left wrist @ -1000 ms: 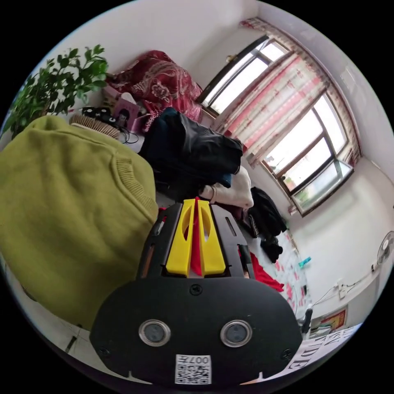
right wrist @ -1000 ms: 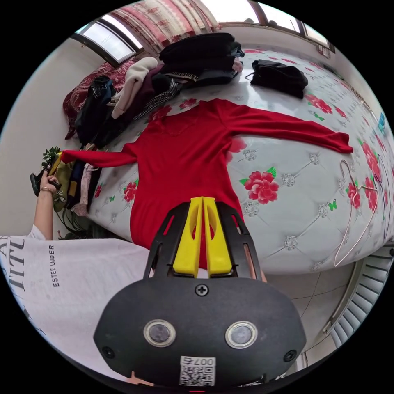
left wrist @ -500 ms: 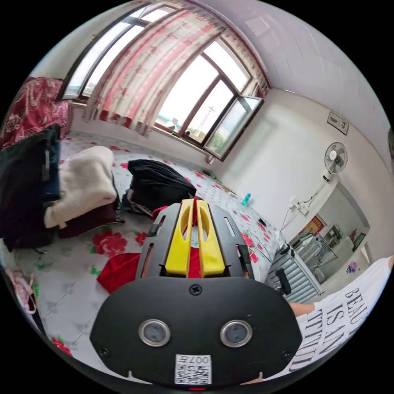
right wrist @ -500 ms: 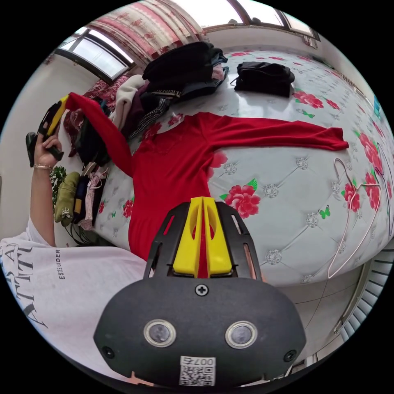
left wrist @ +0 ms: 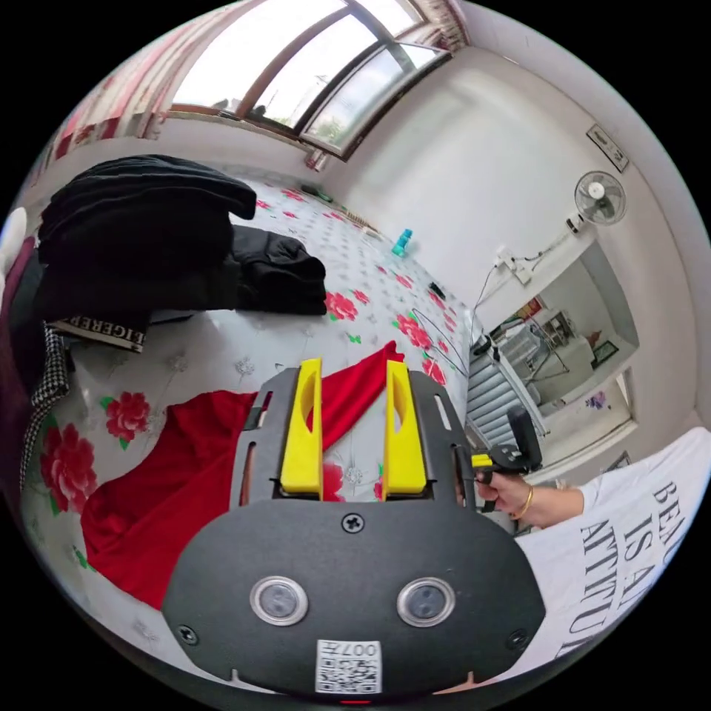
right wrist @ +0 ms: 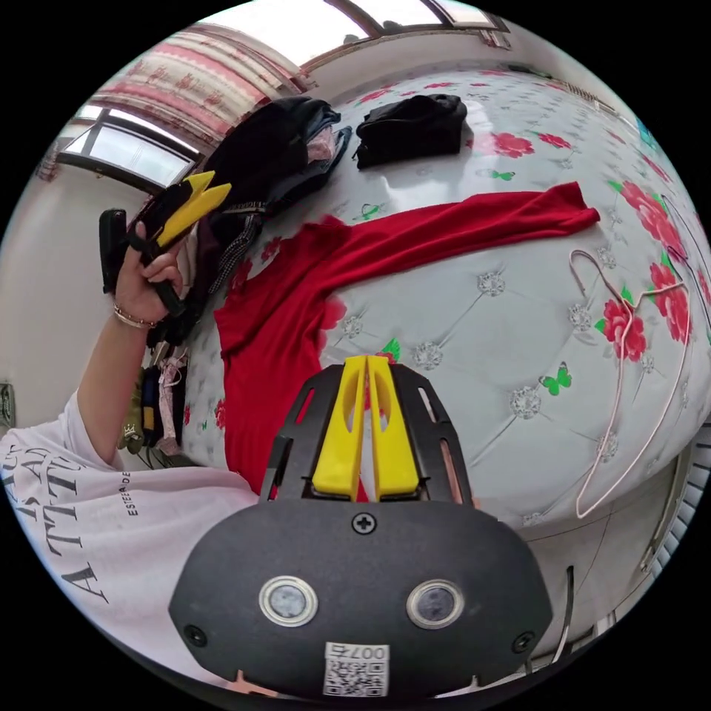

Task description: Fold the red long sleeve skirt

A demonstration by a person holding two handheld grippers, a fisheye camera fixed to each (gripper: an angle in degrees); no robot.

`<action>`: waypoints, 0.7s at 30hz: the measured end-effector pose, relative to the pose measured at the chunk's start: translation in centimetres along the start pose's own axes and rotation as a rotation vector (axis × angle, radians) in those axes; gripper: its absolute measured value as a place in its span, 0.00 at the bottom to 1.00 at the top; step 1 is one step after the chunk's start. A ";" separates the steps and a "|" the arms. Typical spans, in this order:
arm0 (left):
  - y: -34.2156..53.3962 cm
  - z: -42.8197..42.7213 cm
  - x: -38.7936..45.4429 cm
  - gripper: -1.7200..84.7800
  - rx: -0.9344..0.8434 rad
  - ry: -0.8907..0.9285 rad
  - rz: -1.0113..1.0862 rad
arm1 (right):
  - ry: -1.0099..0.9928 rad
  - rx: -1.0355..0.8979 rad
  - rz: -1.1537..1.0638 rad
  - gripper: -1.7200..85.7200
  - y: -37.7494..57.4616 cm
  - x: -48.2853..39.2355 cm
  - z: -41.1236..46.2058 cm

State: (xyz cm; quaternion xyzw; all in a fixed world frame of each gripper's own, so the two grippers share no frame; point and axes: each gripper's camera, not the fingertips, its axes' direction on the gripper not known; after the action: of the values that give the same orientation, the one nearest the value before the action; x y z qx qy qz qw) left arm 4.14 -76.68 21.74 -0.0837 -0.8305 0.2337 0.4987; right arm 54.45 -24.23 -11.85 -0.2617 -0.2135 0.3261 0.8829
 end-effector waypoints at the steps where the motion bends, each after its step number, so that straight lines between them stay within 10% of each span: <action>1: 0.2 -0.2 -0.4 0.16 0.005 -0.029 0.012 | -0.013 0.008 -0.010 0.02 -0.8 -0.1 0.2; 10: 8.7 -3.9 -9.2 0.13 -0.216 -0.447 -0.203 | -0.011 0.056 -0.260 0.05 -11.6 -4.0 3.6; 21: 13.4 -3.1 -13.4 0.12 -0.316 -0.478 -0.393 | 0.121 -0.191 -0.456 0.08 -26.0 -9.6 14.8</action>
State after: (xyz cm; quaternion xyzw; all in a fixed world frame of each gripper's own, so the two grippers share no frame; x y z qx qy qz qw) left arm 12.06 -68.93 6.04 0.0590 -0.9499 0.0148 0.3067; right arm 51.73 -42.97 13.21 -0.3082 -0.2438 0.0808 0.9160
